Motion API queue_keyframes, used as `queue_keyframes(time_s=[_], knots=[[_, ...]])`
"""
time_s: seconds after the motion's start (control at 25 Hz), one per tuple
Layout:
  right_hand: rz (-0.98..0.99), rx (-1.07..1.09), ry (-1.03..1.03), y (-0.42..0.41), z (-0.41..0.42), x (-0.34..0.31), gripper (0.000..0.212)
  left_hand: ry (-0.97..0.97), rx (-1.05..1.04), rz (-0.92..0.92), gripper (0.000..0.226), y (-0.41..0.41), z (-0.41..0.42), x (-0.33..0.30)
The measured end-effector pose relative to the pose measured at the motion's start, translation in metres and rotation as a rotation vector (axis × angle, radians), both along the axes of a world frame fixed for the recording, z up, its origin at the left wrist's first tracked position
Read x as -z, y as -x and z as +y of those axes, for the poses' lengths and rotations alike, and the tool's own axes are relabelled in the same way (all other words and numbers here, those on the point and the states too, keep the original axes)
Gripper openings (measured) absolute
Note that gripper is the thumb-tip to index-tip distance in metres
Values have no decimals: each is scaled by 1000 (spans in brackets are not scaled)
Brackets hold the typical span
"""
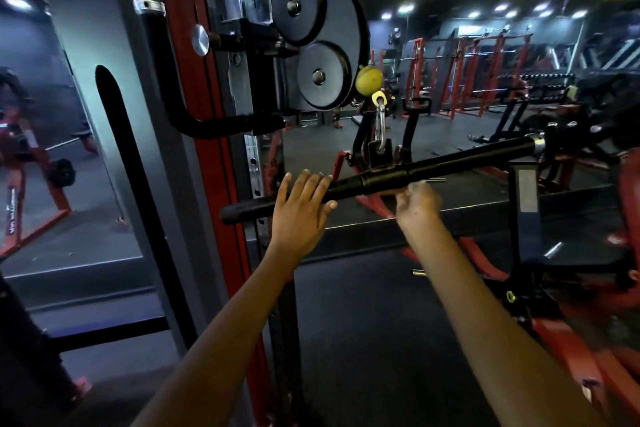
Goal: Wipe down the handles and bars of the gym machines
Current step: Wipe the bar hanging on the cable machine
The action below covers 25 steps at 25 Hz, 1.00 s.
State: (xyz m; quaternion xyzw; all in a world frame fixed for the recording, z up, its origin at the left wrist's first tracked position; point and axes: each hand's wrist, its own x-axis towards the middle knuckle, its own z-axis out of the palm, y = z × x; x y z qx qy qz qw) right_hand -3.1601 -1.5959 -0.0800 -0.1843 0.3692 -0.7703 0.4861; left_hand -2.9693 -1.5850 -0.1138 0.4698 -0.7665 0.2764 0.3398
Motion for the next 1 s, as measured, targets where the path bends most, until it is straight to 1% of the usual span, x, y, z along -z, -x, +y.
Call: queue_keyframes(time_s=[0.04, 0.08, 0.12, 0.16, 0.24, 0.28, 0.36, 0.44, 0.48, 0.52, 0.64, 0.72, 0.88, 0.96, 1.0], knots=[[17, -36, -49, -9, 4, -3, 36, 1, -1, 11, 55, -1, 1, 0], [-35, -64, -87, -28, 15, -5, 30, -6, 1, 23, 57, -2, 2, 1], [-73, -97, -92, -44, 27, -4, 20, -16, 4, 32, 59, -3, 3, 3], [-88, -137, -96, -59, 35, 1, 23, -17, 7, 37, 61, -5, 4, 5], [-6, -197, -116, -83, 51, 7, 30, -7, 36, 37, 60, -12, 5, 6], [56, -153, -156, -84, 57, 12, 32, -1, 53, 41, 58, -14, 8, 7], [81, -111, -184, -68, 68, 16, 37, -1, 67, 69, 58, -17, 13, 5], [108, -34, -230, -46, 81, 29, 31, -42, 78, 108, 60, -18, 20, 2], [200, 6, -258, -36, 87, 39, 26, -70, 73, 120, 61, -18, 23, 2], [343, 56, -285, -26, 93, 48, 23, -101, 68, 124, 64, -18, 27, 2], [891, 191, -444, 2, 114, 66, 30, -184, 68, 150, 71, -20, 38, 2], [1164, 271, -498, 8, 153, 53, 26, -187, 99, 209, 70, -12, 56, 3], [1498, 354, -502, 37, 224, 45, 20, -130, 254, 249, 56, 38, 122, 19], [1606, 376, -520, 54, 261, 43, 20, -189, 301, 218, 49, 67, 156, 28], [1627, 390, -540, 62, 282, 43, 21, -264, 306, 181, 43, 79, 172, 32]])
